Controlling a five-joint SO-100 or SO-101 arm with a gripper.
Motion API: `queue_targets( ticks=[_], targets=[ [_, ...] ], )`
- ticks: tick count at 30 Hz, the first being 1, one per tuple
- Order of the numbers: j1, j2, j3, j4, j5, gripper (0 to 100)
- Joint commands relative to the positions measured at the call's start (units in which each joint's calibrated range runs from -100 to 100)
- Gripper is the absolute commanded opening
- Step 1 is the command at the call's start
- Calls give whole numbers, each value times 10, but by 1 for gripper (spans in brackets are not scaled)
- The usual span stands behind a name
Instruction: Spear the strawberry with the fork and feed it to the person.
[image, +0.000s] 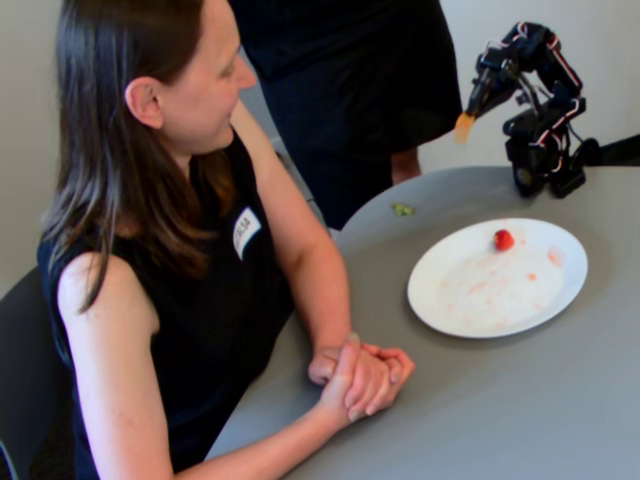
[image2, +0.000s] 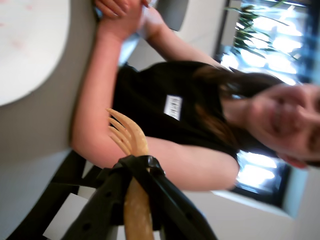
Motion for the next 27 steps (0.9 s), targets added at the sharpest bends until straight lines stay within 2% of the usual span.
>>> queue_targets(
  ticks=[1,2,4,9,11,14,18,21,24,27],
  targets=[
    [6,17,44,-72,0,1],
    [9,43,59,-124,2,1],
    [9,132,33,-138,2,1],
    [27,333,-173,-86,-10,1],
    [43,462,-329,-28,-17,1],
    [45,531,-382,-40,-18,1],
    [68,525,-250,-179,-25,1],
    [92,428,-42,-318,-19,1],
    [75,268,96,-301,-1,1],
    [57,223,118,-246,-7,1]
  ],
)
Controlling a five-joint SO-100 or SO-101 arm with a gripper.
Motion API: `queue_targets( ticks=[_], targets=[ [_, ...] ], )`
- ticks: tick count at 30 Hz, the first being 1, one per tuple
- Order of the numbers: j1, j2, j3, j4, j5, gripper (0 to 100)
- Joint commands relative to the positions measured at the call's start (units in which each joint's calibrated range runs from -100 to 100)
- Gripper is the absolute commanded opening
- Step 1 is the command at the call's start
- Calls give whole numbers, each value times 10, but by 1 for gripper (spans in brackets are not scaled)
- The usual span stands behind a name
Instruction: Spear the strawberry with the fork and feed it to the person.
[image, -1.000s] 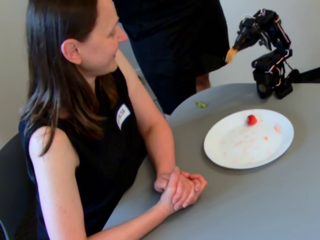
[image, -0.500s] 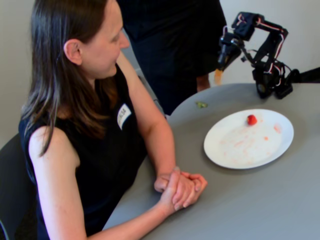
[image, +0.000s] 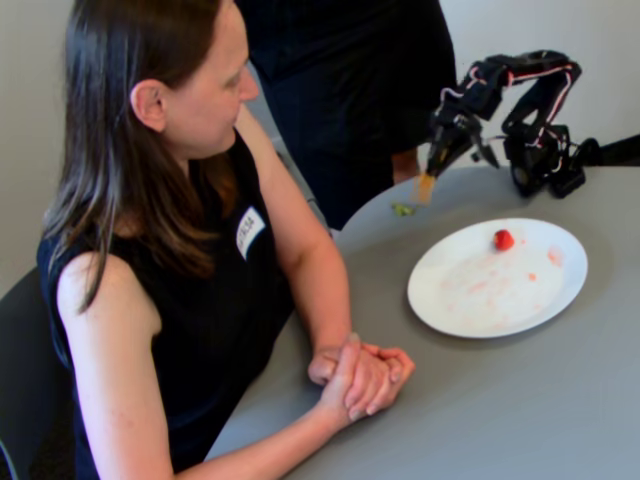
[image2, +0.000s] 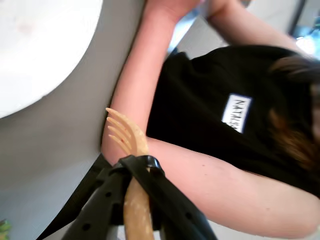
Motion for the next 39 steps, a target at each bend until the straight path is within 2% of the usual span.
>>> queue_targets(
  ticks=[1,3,5,7,10,18,25,29,33,39],
  targets=[
    [-13,26,-40,34,-9,1],
    [-15,90,-90,61,-10,1],
    [-9,283,-252,164,-9,1],
    [10,376,-330,242,-1,1],
    [1,445,-400,344,14,1],
    [-46,424,-426,305,-4,1],
    [-132,424,-401,295,-26,1],
    [-152,407,-319,257,-25,1],
    [-155,257,-172,216,-19,1],
    [-150,247,-152,211,-5,1]
  ],
)
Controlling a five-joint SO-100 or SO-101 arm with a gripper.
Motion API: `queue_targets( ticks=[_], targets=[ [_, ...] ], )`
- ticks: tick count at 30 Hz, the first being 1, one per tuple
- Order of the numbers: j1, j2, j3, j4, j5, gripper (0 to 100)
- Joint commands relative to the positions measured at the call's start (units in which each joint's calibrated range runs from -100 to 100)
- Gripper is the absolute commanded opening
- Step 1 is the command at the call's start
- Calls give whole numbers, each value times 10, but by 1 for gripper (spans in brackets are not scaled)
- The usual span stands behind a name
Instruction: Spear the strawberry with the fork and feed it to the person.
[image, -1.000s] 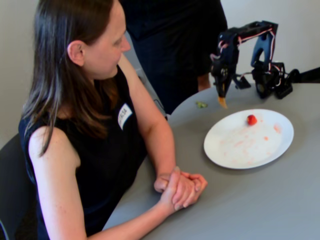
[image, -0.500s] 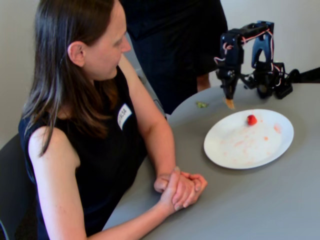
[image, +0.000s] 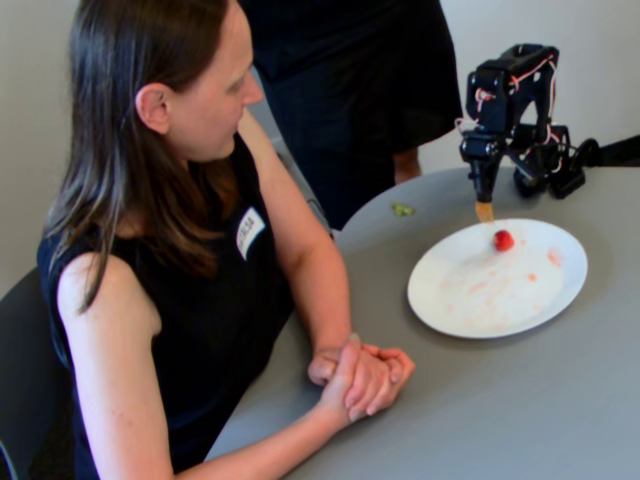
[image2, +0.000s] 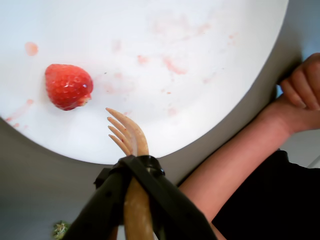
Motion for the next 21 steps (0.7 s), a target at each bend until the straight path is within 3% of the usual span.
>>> queue_targets(
  ticks=[1,15,21],
  targets=[
    [-1,8,-1,-8,2,1],
    [1,84,39,-41,8,1],
    [1,77,218,-141,45,1]
  ],
)
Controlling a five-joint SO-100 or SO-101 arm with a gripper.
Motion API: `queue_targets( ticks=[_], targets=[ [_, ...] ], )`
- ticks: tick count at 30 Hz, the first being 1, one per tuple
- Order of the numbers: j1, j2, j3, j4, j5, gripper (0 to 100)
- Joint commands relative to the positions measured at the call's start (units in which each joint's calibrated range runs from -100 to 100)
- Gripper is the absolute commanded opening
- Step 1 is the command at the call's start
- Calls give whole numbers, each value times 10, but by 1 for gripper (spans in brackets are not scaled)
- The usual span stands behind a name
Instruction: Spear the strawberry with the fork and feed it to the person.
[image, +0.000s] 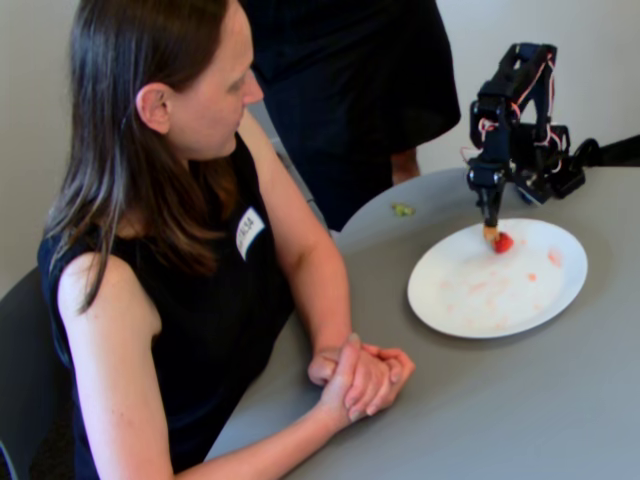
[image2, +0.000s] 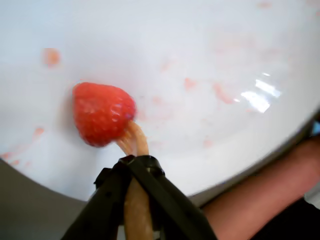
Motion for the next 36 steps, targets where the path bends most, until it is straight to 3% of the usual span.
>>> queue_targets(
  ticks=[1,7,10,15,24,29,36],
  targets=[
    [-1,3,34,-8,3,1],
    [-1,3,31,-14,3,1],
    [0,0,-49,7,3,1],
    [0,-66,-229,131,3,1],
    [0,-207,-416,242,4,1],
    [80,-292,-546,143,3,1],
    [131,-266,-526,-115,-14,1]
  ],
)
